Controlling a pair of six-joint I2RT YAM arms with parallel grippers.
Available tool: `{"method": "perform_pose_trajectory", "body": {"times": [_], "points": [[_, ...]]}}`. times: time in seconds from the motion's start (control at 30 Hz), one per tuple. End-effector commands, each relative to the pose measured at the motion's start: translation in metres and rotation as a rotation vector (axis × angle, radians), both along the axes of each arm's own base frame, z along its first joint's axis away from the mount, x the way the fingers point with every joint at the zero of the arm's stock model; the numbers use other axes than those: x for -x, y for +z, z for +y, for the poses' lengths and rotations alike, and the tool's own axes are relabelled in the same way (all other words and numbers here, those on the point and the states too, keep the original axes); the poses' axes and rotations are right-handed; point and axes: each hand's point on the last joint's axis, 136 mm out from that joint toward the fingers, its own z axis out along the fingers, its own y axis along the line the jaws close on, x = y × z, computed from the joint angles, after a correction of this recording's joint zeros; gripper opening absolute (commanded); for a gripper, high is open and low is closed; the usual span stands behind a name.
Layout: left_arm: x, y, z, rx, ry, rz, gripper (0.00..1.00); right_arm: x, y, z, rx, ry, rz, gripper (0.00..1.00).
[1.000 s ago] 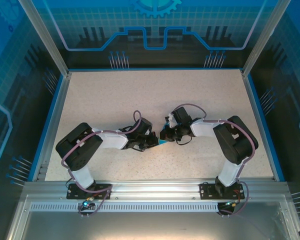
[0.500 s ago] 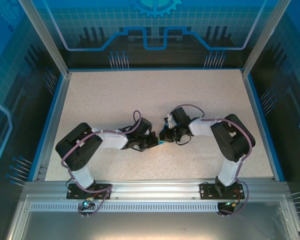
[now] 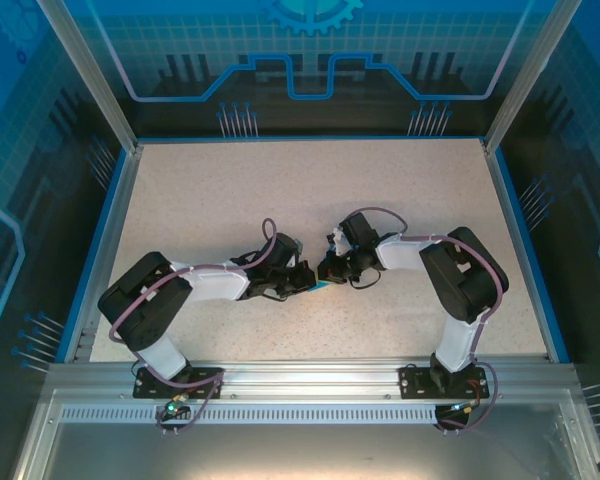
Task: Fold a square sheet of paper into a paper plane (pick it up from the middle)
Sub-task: Fourth fold the wing at the center of the table.
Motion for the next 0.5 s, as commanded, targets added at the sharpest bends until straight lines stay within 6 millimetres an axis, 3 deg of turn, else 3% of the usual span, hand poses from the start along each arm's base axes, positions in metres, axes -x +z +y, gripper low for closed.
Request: {"method": "perform_pose_trajectory", "body": {"times": [0.0, 0.23, 0.47], "points": [[-0.005, -0.009, 0.002, -0.019, 0.016, 0.014, 0.09, 0.007, -0.017, -0.006, 0.075, 0.001, 0.030, 0.06], [-0.004, -0.029, 0.015, -0.104, 0.037, 0.023, 0.06, 0.006, -0.018, -0.008, 0.074, -0.004, 0.034, 0.06], [0.013, -0.044, 0.027, -0.139, 0.028, 0.080, 0.02, -0.006, -0.016, -0.017, 0.067, -0.039, 0.022, 0.06]]}}
